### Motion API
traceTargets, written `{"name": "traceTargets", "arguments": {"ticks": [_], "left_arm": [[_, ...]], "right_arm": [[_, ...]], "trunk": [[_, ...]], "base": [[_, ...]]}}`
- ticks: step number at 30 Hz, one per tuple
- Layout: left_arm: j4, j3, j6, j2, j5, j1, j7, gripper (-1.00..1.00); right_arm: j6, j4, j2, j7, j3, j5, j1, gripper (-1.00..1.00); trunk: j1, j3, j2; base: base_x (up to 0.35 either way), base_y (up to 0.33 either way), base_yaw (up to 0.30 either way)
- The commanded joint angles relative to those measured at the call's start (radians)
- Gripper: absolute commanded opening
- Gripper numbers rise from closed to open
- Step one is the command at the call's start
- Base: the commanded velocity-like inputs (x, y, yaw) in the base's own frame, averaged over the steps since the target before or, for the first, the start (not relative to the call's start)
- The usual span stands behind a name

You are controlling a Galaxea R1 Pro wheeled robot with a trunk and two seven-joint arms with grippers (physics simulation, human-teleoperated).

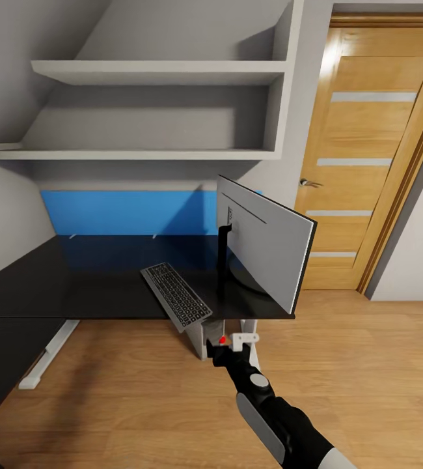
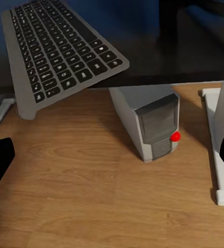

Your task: In the bedroom, organize the workspace by keeping the computer under the desk, ensuring the monitor is on the desk, placing the keyboard on the desk next to the monitor, placing the mouse on the desk next to the keyboard, moving the folder from the swivel chair onto the desk next to the mouse, stacking the notebook on top of the folder with the pen on top of the notebook, and positioning the swivel chair next to the desk.

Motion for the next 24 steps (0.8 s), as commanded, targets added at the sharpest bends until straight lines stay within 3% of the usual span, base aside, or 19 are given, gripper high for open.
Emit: {"name": "traceTargets", "arguments": {"ticks": [1, 15, 24], "left_arm": [[0.001, 0.001, -0.004, -0.001, 0.006, 0.0, 0.0, 1.0], [0.002, 0.0, -0.006, -0.001, 0.006, 0.0, 0.0, 1.0], [0.002, 0.0, -0.007, -0.002, 0.005, 0.0, -0.002, 1.0]], "right_arm": [[-0.012, -0.001, 0.001, -0.009, 0.003, -0.005, -0.001, 1.0], [-0.07, 0.0, 0.001, -0.013, 0.003, -0.007, -0.001, 1.0], [-0.074, 0.003, -0.002, -0.012, 0.003, -0.007, 0.001, 1.0]], "trunk": [[0.0, -0.001, -0.001], [0.0, -0.002, -0.001], [0.0, -0.002, -0.001]], "base": [[0.0, 0.0, 0.093], [0.0, 0.0, 0.206], [0.0, 0.0, 0.057]]}}
